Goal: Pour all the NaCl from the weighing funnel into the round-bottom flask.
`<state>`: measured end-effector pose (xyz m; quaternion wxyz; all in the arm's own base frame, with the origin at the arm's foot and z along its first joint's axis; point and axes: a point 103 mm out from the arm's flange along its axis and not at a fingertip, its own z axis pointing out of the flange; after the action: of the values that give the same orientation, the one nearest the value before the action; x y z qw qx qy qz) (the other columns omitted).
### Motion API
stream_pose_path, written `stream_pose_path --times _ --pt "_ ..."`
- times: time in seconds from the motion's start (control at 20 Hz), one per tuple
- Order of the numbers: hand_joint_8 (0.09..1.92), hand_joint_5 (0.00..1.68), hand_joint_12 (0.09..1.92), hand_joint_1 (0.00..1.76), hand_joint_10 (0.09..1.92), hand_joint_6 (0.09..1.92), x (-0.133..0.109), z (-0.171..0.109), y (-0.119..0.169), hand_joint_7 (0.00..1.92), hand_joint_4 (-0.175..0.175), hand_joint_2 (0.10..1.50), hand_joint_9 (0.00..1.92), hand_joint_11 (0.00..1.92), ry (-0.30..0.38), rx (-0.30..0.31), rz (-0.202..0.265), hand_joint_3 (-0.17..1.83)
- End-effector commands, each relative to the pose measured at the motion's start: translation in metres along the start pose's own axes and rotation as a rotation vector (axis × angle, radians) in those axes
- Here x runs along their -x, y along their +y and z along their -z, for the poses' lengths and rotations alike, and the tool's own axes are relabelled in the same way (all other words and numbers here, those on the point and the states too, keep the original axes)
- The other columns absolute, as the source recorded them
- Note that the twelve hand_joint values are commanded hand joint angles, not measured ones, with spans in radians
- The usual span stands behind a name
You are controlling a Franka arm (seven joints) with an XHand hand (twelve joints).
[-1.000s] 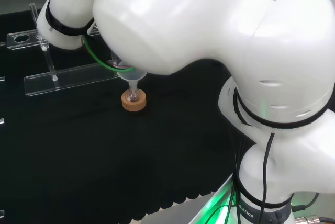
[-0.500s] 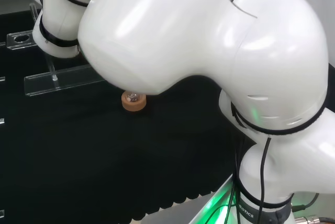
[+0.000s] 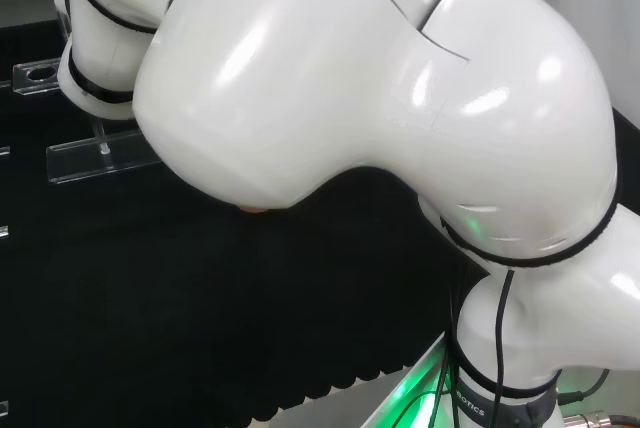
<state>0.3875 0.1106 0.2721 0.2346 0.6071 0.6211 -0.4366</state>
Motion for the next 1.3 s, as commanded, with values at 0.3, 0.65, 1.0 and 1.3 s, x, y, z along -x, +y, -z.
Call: stream_pose_path --times 0.3,0.65,1.0,1.3 --pt "0.6 1.32 1.03 1.13 0.22 0.56 -0.002 0.006 -0.001 0.78 0.175 0.66 1.12 0.82 -0.06 0.014 -0.002 0.61" --pt "0.6 1.32 1.03 1.13 0.22 0.56 -0.007 0.011 -0.002 0.77 0.175 0.66 1.12 0.82 -0.103 0.013 -0.004 0.61" --pt "0.6 1.32 1.03 1.13 0.21 0.56 -0.008 0.018 -0.004 0.77 0.175 0.67 1.12 0.82 -0.141 0.028 -0.004 0.61" --pt "0.6 1.32 1.03 1.13 0.21 0.57 -0.007 0.02 -0.004 0.77 0.175 0.67 1.12 0.83 -0.175 0.031 -0.009 0.61"
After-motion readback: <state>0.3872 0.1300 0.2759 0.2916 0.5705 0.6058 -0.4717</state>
